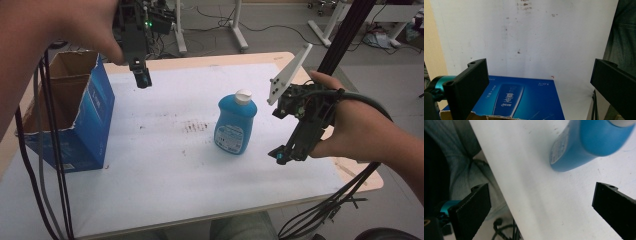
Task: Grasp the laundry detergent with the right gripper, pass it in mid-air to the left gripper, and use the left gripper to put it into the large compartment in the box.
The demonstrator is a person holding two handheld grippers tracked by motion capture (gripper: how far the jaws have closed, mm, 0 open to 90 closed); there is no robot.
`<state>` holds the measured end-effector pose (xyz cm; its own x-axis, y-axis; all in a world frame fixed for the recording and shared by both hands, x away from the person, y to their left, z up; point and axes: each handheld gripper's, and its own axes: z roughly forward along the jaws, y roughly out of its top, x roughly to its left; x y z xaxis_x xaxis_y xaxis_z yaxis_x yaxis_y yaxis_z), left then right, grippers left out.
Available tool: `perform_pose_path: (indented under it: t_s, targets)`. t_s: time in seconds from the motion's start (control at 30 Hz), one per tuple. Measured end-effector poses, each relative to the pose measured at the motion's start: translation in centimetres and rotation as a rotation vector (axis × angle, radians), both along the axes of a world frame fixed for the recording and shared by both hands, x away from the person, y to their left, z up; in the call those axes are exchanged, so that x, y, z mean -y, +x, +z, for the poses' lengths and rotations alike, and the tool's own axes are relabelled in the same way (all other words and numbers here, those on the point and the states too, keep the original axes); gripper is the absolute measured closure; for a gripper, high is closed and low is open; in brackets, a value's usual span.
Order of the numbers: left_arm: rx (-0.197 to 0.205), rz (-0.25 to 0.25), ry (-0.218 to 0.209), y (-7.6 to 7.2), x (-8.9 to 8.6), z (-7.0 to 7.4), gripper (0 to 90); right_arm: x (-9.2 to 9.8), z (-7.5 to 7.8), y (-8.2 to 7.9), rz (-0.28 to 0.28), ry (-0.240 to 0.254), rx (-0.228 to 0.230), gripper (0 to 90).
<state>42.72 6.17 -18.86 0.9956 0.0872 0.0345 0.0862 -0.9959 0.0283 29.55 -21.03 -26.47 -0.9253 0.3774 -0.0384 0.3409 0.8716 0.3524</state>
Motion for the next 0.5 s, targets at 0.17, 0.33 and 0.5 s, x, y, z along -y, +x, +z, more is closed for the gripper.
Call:
perform_pose_path:
  t_s: [0.17, 0.33, 0.5]
  targets:
    - [-0.002, 0.000, 0.003, 0.1, 0.1, -0.1, 1.7, 1.3, -1.0, 0.8, -0.047, 0.084, 0.000, 1.3]
    - [-0.004, 0.001, 0.004, 0.1, 0.0, -0.1, 1.7, 2.4, -1.8, 1.3, -0.094, 0.168, -0.002, 1.4]
    - [-0.003, 0.005, 0.004, 0.3, -0.1, -0.2, 1.7, 4.1, -3.3, 2.0, -0.177, 0.309, 0.008, 1.4]
